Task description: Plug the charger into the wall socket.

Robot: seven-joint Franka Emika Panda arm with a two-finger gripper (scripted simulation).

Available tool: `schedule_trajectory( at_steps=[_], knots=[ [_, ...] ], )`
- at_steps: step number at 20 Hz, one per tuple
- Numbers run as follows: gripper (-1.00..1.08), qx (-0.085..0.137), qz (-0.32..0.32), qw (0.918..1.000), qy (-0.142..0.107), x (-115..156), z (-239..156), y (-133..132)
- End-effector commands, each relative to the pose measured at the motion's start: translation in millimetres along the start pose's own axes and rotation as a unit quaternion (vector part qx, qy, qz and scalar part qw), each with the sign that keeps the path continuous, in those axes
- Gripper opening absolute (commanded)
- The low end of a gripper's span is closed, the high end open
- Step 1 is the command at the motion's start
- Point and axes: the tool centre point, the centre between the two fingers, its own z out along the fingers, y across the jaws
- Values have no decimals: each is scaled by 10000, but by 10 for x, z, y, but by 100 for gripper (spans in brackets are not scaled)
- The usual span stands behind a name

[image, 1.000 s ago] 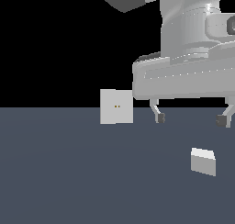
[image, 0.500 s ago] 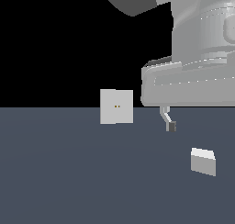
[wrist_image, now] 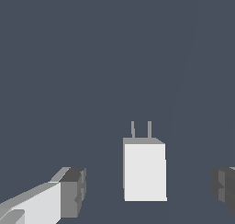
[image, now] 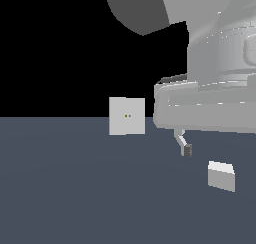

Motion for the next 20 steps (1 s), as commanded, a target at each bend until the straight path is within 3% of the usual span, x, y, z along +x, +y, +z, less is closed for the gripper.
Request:
schedule_trajectory(
  at_steps=[1,9,10,20],
  knots=[
    [100,0,5,10000,-3,-14,122,3],
    [100,4,10,10000,-2,-24,297,2],
    [-100,4,10,10000,-2,-24,297,2],
    [-100,4,10,10000,-2,-24,296,1]
  ],
)
